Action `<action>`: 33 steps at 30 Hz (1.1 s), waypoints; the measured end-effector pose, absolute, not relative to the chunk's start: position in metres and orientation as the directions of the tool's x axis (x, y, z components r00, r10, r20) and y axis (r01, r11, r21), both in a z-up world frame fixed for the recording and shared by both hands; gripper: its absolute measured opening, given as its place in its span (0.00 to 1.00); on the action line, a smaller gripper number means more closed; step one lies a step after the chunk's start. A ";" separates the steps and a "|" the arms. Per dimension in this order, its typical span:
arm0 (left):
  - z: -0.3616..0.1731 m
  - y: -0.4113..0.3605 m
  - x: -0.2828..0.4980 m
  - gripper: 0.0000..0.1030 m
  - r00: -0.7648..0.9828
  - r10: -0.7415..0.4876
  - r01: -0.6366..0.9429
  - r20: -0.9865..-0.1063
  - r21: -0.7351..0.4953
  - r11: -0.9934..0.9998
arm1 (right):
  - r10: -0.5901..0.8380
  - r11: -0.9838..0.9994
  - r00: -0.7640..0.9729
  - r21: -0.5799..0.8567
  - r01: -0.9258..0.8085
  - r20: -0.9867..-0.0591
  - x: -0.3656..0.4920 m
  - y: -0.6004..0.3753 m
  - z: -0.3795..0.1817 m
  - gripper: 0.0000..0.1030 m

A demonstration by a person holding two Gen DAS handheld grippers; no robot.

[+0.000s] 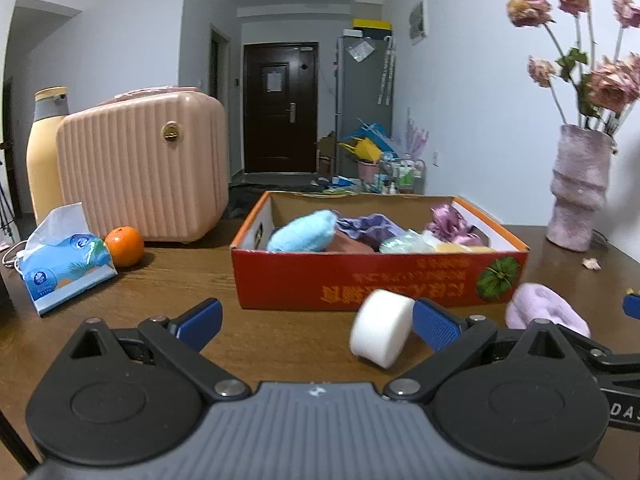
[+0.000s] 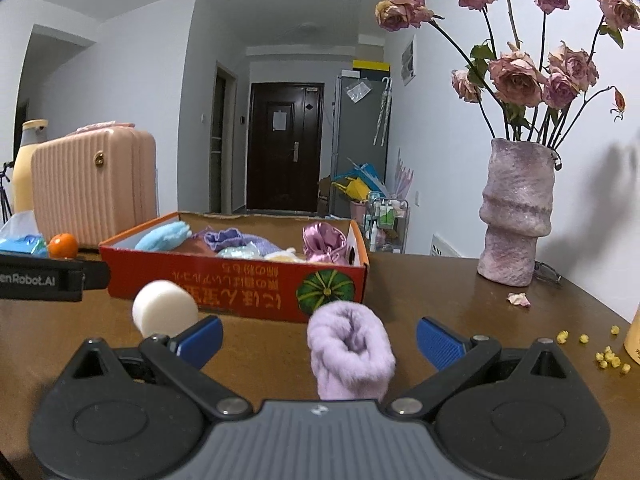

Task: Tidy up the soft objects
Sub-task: 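Move both tools back from the box toward the remaining items on the table, then lower the right tool onto the lilac towel roll and close on it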

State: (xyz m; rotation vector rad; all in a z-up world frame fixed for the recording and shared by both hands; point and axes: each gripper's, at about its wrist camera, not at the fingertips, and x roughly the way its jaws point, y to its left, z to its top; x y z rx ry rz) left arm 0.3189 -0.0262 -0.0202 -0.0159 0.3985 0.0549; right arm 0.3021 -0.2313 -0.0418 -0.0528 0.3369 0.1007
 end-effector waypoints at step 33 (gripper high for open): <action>-0.031 -0.043 0.299 1.00 0.892 -0.017 0.033 -0.452 0.027 0.999 | 0.083 0.991 0.868 -0.052 -0.124 -0.489 0.337 -0.243 -0.061 1.00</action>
